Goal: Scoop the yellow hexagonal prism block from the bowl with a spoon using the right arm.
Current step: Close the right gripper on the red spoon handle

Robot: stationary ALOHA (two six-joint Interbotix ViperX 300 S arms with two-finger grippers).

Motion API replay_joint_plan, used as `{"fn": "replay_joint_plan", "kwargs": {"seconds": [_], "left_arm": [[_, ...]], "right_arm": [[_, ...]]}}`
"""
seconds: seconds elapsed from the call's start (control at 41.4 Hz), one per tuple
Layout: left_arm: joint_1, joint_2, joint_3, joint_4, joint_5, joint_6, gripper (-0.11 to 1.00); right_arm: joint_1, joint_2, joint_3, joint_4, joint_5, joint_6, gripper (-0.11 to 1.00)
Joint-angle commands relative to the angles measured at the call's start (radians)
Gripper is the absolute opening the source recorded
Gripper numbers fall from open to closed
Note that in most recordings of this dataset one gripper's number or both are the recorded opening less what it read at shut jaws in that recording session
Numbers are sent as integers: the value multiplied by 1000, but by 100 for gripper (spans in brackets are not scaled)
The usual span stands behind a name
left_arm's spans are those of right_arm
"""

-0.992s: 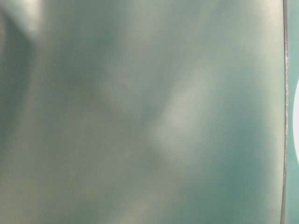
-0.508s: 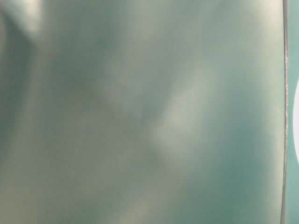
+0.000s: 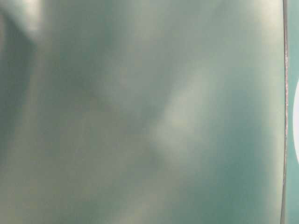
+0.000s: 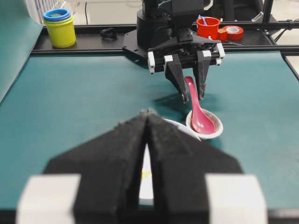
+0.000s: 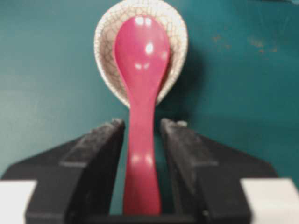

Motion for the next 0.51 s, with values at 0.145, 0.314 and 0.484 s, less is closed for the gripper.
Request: {"fn": "replay_joint_plan", "kwargs": {"seconds": [0.145,0.314,0.484], "left_arm": [[3,5,-21,3,-3,-2,1],[3,5,-23,3,-5,-2,1],[2,5,-23,3,-5,-2,1]], "right_arm": [[3,-5,-11,0,-12,-9,45],[3,-5,-14,0,-21,-21,44],[3,-5,-15,3,-21,-21,44]]}}
